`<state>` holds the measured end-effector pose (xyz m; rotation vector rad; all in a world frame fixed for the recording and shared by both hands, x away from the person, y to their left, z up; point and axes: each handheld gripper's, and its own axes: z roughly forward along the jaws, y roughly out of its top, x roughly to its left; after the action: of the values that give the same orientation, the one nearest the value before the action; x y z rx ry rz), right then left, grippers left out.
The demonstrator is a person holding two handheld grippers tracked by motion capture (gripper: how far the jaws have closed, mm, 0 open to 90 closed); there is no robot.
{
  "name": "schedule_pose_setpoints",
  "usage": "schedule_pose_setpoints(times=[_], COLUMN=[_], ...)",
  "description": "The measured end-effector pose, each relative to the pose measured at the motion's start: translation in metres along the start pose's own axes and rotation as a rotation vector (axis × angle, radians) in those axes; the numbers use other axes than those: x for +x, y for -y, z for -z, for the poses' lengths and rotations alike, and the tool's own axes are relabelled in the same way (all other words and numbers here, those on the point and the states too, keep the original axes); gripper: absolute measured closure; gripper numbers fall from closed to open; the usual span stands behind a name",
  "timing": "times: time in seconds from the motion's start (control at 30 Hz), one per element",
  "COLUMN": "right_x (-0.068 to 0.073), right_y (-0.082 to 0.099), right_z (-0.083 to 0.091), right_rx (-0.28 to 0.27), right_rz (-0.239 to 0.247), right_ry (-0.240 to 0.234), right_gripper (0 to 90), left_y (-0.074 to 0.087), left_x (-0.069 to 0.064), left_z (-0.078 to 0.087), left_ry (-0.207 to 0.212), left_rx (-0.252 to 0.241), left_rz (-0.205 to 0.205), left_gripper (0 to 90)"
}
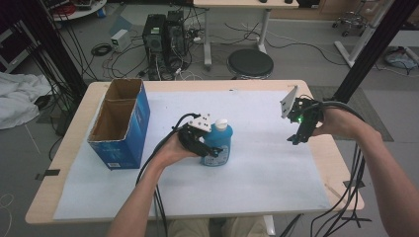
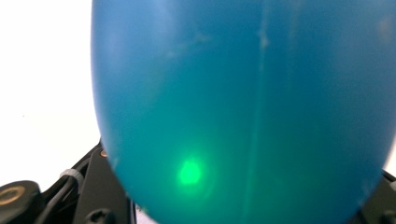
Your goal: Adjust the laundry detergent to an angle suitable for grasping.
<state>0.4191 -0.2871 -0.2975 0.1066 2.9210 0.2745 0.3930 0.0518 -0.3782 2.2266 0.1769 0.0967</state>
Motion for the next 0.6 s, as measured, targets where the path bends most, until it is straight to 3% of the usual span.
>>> schedule_pose_setpoints(times=[0.23,0.6], right_x=[0.0,0.0012], right_y=[-0.0001,0.0003], right_z=[0.0002,0.0014], right_rx=[-0.003,0.002], right_rz=[0.01,0.008], right_ry=[0.006,0.007], right_gripper=[12.8,12.9], left_y=[0.0036,0.004], left_x=[-0.0022,-0.0014], left_z=[0.0017,0.0013], left_ry=[-0.005,0.0], left_rx=[-0.002,-0.006], left_rz=[-0.021,-0.011], left_gripper=[44.6,43.8])
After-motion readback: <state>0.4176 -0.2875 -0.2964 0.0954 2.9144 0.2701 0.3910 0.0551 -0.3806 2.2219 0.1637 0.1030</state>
